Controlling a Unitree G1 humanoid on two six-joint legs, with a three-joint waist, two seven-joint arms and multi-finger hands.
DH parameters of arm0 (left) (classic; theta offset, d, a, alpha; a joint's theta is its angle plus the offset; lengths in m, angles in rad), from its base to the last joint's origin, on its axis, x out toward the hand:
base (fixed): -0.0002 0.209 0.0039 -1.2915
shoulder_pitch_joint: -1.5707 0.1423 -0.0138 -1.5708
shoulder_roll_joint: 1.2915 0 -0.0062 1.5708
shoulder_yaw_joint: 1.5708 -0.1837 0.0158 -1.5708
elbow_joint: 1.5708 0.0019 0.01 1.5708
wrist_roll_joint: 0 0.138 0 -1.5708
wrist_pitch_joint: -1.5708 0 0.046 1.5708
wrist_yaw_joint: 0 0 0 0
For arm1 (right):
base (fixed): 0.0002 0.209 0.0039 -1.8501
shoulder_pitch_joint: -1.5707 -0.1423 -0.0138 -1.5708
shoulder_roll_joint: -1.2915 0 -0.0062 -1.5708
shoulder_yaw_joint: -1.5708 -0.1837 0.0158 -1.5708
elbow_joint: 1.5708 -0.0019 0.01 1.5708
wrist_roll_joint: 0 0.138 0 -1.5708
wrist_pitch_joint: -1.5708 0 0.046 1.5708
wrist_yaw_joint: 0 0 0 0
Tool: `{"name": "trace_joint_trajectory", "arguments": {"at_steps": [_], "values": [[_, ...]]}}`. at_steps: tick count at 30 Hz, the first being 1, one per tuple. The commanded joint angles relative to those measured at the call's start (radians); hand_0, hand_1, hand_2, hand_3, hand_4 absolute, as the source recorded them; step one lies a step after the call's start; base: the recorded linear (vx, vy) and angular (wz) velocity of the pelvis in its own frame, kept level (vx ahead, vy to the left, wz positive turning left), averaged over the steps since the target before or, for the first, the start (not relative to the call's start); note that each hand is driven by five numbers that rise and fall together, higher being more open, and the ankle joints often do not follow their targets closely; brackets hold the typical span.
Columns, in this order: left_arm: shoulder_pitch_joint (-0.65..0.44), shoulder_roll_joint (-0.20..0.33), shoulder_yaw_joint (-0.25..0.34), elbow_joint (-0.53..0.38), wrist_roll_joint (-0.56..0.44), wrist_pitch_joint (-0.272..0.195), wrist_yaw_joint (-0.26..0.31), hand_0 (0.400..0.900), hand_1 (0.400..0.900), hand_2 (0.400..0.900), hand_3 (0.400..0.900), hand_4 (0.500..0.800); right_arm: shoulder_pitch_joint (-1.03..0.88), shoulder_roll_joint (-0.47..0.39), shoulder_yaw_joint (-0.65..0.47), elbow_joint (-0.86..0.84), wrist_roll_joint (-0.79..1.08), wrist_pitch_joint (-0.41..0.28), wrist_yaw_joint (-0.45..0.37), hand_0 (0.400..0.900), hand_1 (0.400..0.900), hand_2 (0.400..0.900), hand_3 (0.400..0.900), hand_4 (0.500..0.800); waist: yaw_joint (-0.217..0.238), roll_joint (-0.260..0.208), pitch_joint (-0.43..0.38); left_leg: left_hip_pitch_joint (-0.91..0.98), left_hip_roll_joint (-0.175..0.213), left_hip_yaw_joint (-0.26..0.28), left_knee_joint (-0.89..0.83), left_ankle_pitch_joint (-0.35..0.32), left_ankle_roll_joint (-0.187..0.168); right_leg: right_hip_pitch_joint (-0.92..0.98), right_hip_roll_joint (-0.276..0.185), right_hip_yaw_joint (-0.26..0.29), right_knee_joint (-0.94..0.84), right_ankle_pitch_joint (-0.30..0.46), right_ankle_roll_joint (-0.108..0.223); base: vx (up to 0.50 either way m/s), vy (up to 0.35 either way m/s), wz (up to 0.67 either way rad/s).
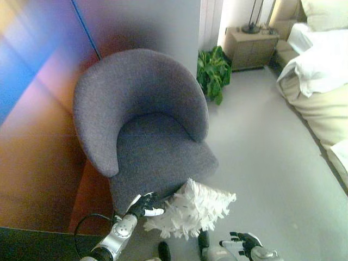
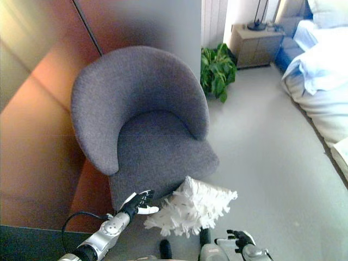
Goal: Pick up the pillow and put it on the sofa.
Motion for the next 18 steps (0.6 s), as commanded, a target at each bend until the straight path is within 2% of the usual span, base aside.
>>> {"name": "trace_joint_trajectory", "arguments": {"at_steps": [1,9,18], "values": [[-0.157,-0.002,0.005,0.012,0.068,-0.08,0.075,0.9,0.9,0.9,0.9,0.8,-0.071,-0.027,0.062,-0.014,-0.004,-0.025,-0.028,0.9,0.9,0.9,0.9,0.8,-0.018,-0.046,0.06,-0.051,0.017,0.026,0.124,-0.096,-0.014,-0.009,-0.079,0.048,0.078,-0.098,0.117,-0.09,-0.023,-0.09],[-0.277,-0.006,-0.034,0.063,0.093,-0.073,0.144,0.9,0.9,0.9,0.9,0.8,-0.186,-0.035,0.108,-0.032,0.023,-0.038,-0.058,0.9,0.9,0.9,0.9,0.8,-0.043,-0.047,0.158,-0.135,0.023,0.028,0.177,-0.092,-0.023,-0.096,-0.085,0.073,0.105,-0.075,0.108,-0.09,-0.024,-0.08],[-0.378,-0.014,-0.068,0.102,0.125,-0.055,0.198,0.9,0.9,0.9,0.9,0.8,-0.271,-0.034,0.141,-0.052,0.047,-0.018,-0.085,0.9,0.9,0.9,0.9,0.8,-0.065,-0.046,0.224,-0.197,0.029,0.034,0.192,-0.076,-0.037,-0.182,-0.084,0.084,0.14,-0.064,0.103,-0.07,-0.009,-0.05]]}}
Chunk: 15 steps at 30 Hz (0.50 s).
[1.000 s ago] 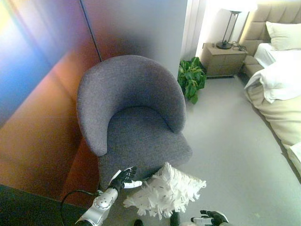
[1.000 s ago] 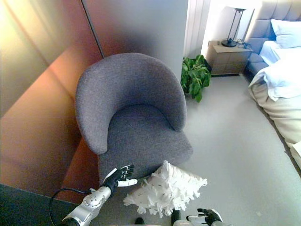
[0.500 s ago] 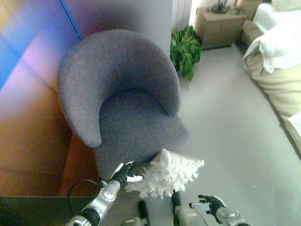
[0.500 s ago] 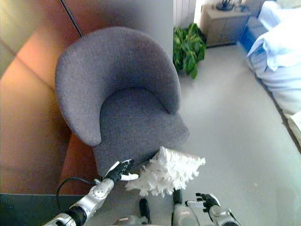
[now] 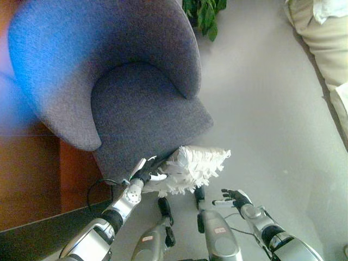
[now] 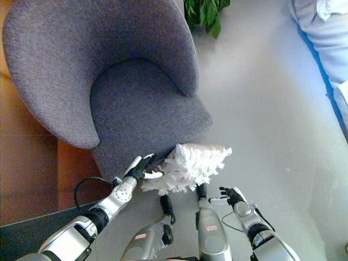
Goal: Pick up the pillow and put it on the sofa.
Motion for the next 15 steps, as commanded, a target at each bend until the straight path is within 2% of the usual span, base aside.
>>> {"name": "trace_joint_trajectory", "arguments": {"at_steps": [1,7,15], "values": [[-0.074,-0.003,-0.003,0.016,0.055,-0.043,0.052,0.9,0.9,0.9,0.9,0.8,-0.02,-0.017,0.047,-0.023,0.036,-0.002,-0.024,0.9,0.9,0.9,0.9,0.8,-0.013,-0.046,-0.015,-0.093,0.031,-0.012,0.159,-0.077,-0.038,-0.047,-0.083,0.037,0.084,-0.075,0.114,-0.05,-0.015,-0.02],[-0.135,-0.007,-0.02,0.046,0.059,-0.033,0.062,0.9,0.9,0.9,0.9,0.8,-0.068,-0.018,0.057,-0.017,0.053,-0.003,-0.033,0.9,0.9,0.9,0.9,0.8,-0.025,-0.048,0.021,-0.133,0.036,-0.004,0.176,-0.069,-0.046,-0.097,-0.082,0.043,0.105,-0.067,0.111,-0.05,-0.024,-0.03],[-0.226,-0.002,-0.004,0.093,0.047,-0.021,0.077,0.9,0.9,0.9,0.9,0.8,-0.14,-0.012,0.082,-0.066,0.096,0.019,-0.071,0.9,0.9,0.9,0.9,0.8,-0.043,-0.057,0.06,-0.209,0.046,0.01,0.215,-0.065,-0.056,-0.178,-0.075,0.061,0.127,-0.052,0.107,-0.05,-0.043,-0.06]]}}
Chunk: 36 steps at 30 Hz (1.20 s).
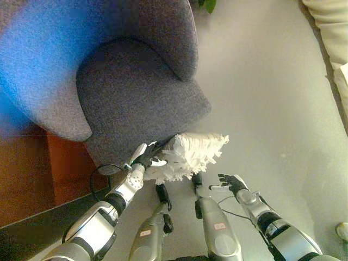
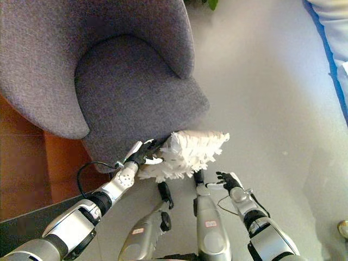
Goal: Pick up the pillow and put it on the sofa.
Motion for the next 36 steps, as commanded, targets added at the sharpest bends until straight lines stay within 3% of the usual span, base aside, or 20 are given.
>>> {"name": "trace_joint_trajectory", "arguments": {"at_steps": [1,11,19,26,36], "values": [[-0.098,-0.003,0.011,0.014,0.018,-0.024,0.044,0.9,0.9,0.9,0.9,0.8,-0.04,-0.01,0.038,-0.047,0.041,0.005,-0.04,0.9,0.9,0.9,0.9,0.8,-0.021,-0.037,0.02,-0.112,0.05,-0.012,0.178,-0.066,-0.06,-0.062,-0.067,0.038,0.066,-0.05,0.106,-0.04,-0.04,-0.07],[-0.139,-0.037,0.004,0.045,0.018,-0.017,0.017,0.9,0.9,0.9,0.9,0.8,-0.084,-0.005,0.051,-0.076,0.066,0.019,-0.053,0.9,0.9,0.9,0.9,0.8,-0.034,-0.046,0.02,-0.185,0.056,0.001,0.19,-0.054,-0.069,-0.136,-0.061,0.045,0.075,-0.035,0.107,-0.02,-0.019,-0.04],[-0.142,-0.062,-0.005,0.044,0.031,0.001,0.039,0.9,0.9,0.9,0.9,0.8,-0.094,0.001,0.054,-0.099,0.075,0.029,-0.066,0.9,0.9,0.9,0.9,0.8,-0.037,-0.047,0.02,-0.229,0.057,0.006,0.196,-0.046,-0.071,-0.183,-0.057,0.05,0.083,-0.026,0.109,0.0,0.0,0.0],[-0.178,-0.055,0.002,0.066,0.02,0.003,0.042,0.9,0.9,0.9,0.9,0.8,-0.115,-0.016,0.06,-0.12,0.092,0.033,-0.066,0.9,0.9,0.9,0.9,0.8,-0.048,-0.05,0.02,-0.287,0.06,0.012,0.225,-0.044,-0.074,-0.237,-0.059,0.054,0.096,-0.017,0.108,0.0,0.0,0.0],[-0.218,-0.053,0.016,0.057,0.017,-0.001,0.092,0.9,0.9,0.9,0.9,0.8,-0.126,-0.028,0.072,-0.169,0.118,0.035,-0.079,0.9,0.9,0.9,0.9,0.8,-0.057,-0.058,0.02,-0.376,0.065,0.014,0.245,-0.03,-0.079,-0.322,-0.051,0.062,0.11,-0.001,0.11,-0.01,-0.004,0.0]]}}
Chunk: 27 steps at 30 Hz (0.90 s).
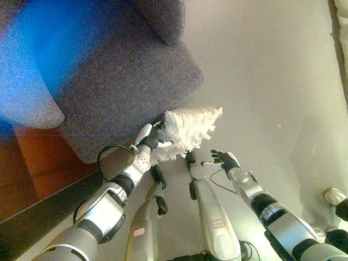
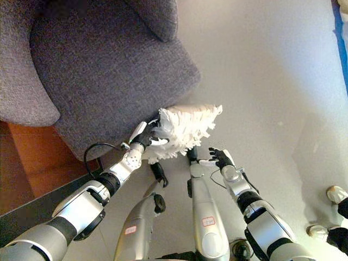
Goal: Pick up the pillow and put it on the sofa.
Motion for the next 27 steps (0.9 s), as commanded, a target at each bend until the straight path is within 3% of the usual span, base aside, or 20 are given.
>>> {"name": "trace_joint_trajectory", "arguments": {"at_steps": [1,2,17,27], "values": [[-0.041,0.001,0.018,0.011,0.019,-0.025,0.028,0.635,0.635,0.635,0.635,0.641,-0.016,-0.022,0.037,-0.042,0.027,0.003,-0.021,0.9,0.9,0.9,0.9,0.8,-0.024,-0.032,0.007,-0.117,0.067,-0.015,0.158,-0.028,-0.087,-0.059,-0.045,0.028,0.041,-0.016,0.111,0.0,0.0,0.0],[-0.043,0.001,0.018,0.007,0.028,-0.028,0.026,0.4,0.4,0.4,0.4,0.5,-0.014,-0.022,0.037,-0.044,0.026,0.004,-0.022,0.9,0.9,0.9,0.9,0.8,-0.025,-0.032,0.007,-0.121,0.067,-0.015,0.159,-0.028,-0.087,-0.062,-0.045,0.028,0.04,-0.015,0.112,0.0,0.0,0.0],[-0.055,0.009,0.011,0.003,0.002,-0.026,0.018,0.4,0.4,0.4,0.4,0.5,0.0,-0.02,0.036,-0.038,0.029,-0.013,-0.012,0.9,0.9,0.9,0.9,0.8,-0.029,-0.029,0.007,-0.105,0.065,-0.032,0.168,-0.034,-0.087,-0.043,-0.048,0.027,0.047,-0.021,0.107,0.0,0.0,0.0],[0.007,0.02,0.031,-0.048,-0.039,-0.081,0.023,0.4,0.4,0.4,0.4,0.5,0.064,-0.003,0.005,0.04,-0.018,-0.021,0.03,0.9,0.9,0.9,0.9,0.8,-0.014,-0.012,0.007,0.056,0.047,-0.058,0.137,-0.059,-0.079,0.113,-0.06,0.016,0.022,-0.047,0.102,0.04,0.049,0.03]]}}
